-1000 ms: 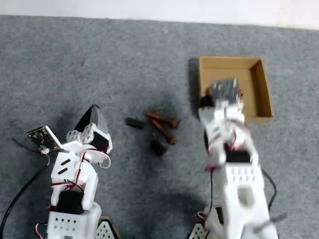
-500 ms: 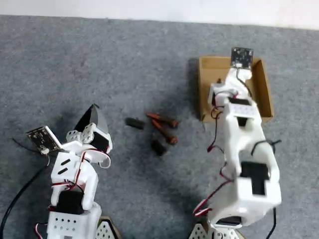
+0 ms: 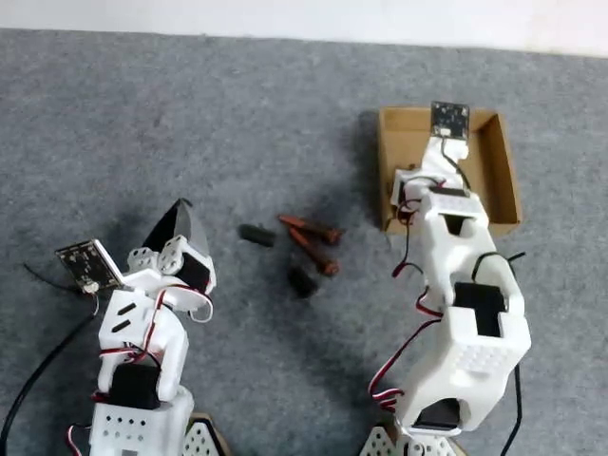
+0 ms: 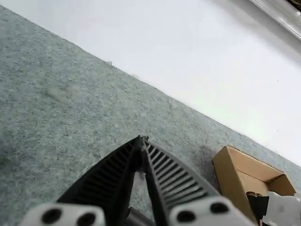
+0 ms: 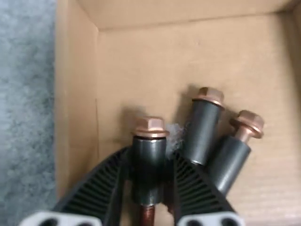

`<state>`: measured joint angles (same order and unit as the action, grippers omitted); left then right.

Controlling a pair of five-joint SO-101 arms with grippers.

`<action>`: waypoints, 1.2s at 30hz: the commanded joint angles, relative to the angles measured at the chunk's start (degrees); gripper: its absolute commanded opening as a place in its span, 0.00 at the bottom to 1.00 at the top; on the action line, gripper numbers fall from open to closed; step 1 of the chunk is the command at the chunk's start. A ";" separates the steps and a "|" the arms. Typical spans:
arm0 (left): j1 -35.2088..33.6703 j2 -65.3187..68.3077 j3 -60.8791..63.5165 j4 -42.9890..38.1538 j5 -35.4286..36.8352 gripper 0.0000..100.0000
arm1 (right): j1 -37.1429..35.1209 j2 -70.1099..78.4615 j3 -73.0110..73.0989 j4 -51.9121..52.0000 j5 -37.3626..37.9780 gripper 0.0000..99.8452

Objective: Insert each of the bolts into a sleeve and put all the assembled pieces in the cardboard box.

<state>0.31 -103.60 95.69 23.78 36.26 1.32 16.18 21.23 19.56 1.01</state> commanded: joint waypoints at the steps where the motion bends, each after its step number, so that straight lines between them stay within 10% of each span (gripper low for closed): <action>1: 0.92 -0.22 0.75 -1.14 -0.44 0.01 | 0.75 -1.01 -3.12 -1.80 -0.53 0.18; 15: 0.92 -0.48 1.36 -1.14 -0.53 0.01 | -2.07 -23.43 9.89 1.63 -5.45 0.25; 36: -4.79 -0.57 1.45 -4.31 -0.26 0.01 | -33.27 -39.69 30.55 2.42 9.05 0.25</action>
<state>-1.71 -103.60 96.04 22.46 36.26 -29.89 -24.53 52.26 20.97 9.10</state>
